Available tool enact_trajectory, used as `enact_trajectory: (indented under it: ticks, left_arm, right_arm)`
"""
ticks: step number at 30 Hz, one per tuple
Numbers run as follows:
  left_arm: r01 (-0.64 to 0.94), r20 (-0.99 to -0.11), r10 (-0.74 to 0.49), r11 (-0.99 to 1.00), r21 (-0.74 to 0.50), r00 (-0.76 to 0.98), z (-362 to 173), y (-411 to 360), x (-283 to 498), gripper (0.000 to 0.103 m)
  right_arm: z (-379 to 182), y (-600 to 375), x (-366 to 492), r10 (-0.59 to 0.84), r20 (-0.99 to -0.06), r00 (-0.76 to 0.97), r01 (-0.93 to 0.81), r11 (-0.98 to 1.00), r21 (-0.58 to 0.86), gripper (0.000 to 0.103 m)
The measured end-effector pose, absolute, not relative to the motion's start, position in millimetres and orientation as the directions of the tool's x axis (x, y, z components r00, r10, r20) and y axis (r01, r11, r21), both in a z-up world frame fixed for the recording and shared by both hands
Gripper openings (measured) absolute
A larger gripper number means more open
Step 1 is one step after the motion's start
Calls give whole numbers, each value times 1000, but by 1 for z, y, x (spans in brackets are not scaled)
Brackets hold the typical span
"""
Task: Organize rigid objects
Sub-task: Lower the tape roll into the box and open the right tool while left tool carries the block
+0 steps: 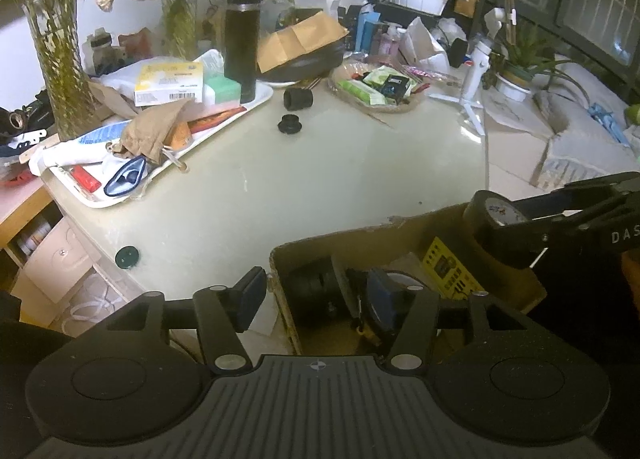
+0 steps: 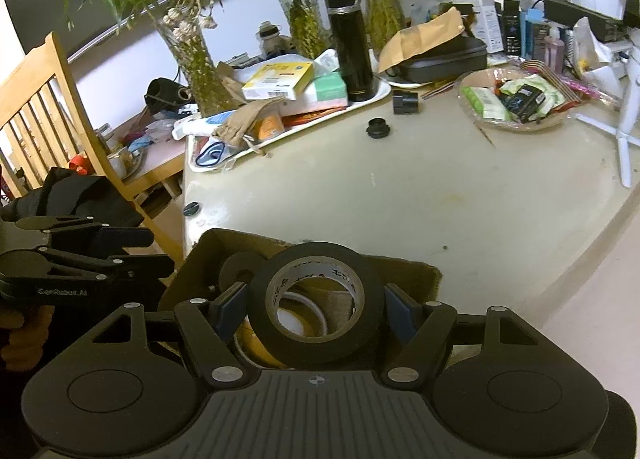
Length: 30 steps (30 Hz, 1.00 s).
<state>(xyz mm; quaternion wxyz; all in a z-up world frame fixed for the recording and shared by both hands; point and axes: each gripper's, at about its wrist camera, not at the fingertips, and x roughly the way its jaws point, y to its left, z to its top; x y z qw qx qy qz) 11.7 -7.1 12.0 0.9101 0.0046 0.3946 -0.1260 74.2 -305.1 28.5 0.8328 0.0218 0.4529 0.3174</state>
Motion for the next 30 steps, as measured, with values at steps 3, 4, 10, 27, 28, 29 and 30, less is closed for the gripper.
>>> enact_trajectory:
  ticks: [3, 4, 10, 27, 28, 29, 30]
  left_arm:
    - [233, -713, -228, 968, -92, 663, 12, -6, 11, 55]
    - [232, -712, -228, 968, -93, 665, 12, -6, 10, 55]
    - [222, -713, -219, 971, -91, 666, 11, -4, 11, 55]
    - [226, -749, -194, 972, -61, 634, 6, -9, 15, 55]
    - [227, -755, -189, 972, -55, 628, 5, -10, 15, 55]
    - [228, -759, -185, 972, -50, 624, 4, -10, 16, 55]
    - [230, -764, -182, 972, -45, 619, 3, -11, 16, 55]
  right_arm:
    - [30, -300, 76, 559, -735, 384, -520, 789, 328, 75]
    - [31, -297, 77, 563, -733, 383, -525, 785, 328, 75]
    - [36, -282, 81, 593, -703, 392, -561, 760, 328, 83]
    - [11, -295, 78, 516, -783, 347, -523, 800, 295, 103]
    - [8, -297, 78, 505, -792, 344, -513, 807, 292, 103]
    - [6, -299, 79, 494, -800, 341, -504, 814, 288, 103]
    - [5, -300, 79, 486, -805, 340, -497, 820, 284, 103]
